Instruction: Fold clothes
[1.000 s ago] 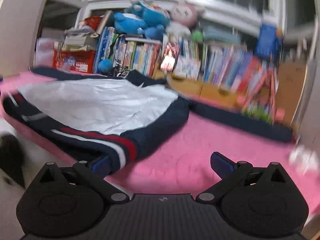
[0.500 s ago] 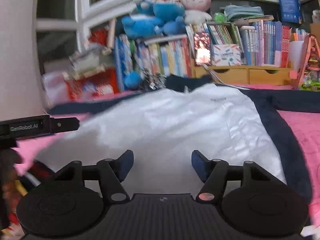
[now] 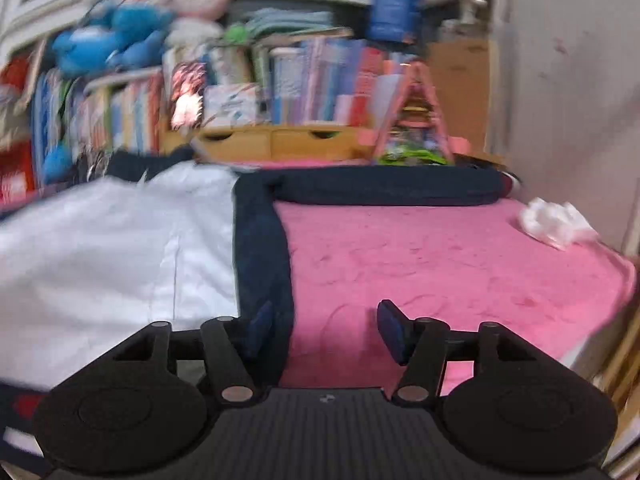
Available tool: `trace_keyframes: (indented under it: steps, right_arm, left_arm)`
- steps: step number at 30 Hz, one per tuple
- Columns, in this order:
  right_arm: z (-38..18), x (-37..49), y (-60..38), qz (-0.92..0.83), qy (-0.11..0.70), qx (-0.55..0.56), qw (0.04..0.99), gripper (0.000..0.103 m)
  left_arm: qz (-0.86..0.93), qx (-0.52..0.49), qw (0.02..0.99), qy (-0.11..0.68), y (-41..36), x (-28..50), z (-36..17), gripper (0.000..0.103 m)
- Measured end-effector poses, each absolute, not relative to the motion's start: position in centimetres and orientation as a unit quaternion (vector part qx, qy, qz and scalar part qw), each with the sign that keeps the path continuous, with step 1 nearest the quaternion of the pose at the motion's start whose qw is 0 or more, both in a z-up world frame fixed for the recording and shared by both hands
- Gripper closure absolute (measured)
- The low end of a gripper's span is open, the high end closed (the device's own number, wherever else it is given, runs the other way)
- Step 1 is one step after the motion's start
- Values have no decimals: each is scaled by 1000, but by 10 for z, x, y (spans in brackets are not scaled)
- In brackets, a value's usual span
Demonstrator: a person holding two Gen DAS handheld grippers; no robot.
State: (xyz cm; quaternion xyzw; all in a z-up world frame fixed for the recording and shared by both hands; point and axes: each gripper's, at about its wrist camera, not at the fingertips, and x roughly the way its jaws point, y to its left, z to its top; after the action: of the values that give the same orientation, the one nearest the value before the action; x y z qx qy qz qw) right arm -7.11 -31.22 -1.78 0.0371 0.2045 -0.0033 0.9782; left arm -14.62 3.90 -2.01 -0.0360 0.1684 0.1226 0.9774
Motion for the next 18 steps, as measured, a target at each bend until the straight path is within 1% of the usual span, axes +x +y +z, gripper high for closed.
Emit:
trace_keyframes:
  steps: [2, 5, 6, 7, 8, 10, 12, 15, 18]
  right_arm:
    - [-9, -70, -306, 29, 212, 57, 975, 45]
    - [-3, -53, -270, 134, 246, 61, 958, 44]
    - [-1, -47, -258, 169, 256, 63, 950, 44]
    - [2, -41, -246, 203, 267, 64, 940, 44]
    - [0, -34, -230, 219, 280, 43, 934, 44]
    - [-7, -24, -215, 218, 298, 4, 929, 44]
    - [-17, -15, -215, 201, 310, -22, 929, 43]
    - [-21, -12, -240, 152, 285, -58, 945, 42]
    - [-12, -11, -278, 94, 286, -45, 953, 40]
  left_arm:
    - [85, -49, 981, 170, 33, -133, -7, 20]
    - [27, -72, 980, 184, 26, -110, 9, 22]
    - [10, -73, 976, 205, 22, -96, 7, 33]
    - [-6, -73, 971, 226, 19, -82, 5, 48]
    - [-7, -67, 965, 252, 17, -69, 0, 53]
    - [-4, -55, 955, 293, 16, -49, -10, 55]
    - [15, -24, 955, 296, 21, -49, -16, 55]
    - [14, 6, 958, 288, 34, -59, -26, 54]
    - [34, 21, 959, 279, 48, -72, -27, 54]
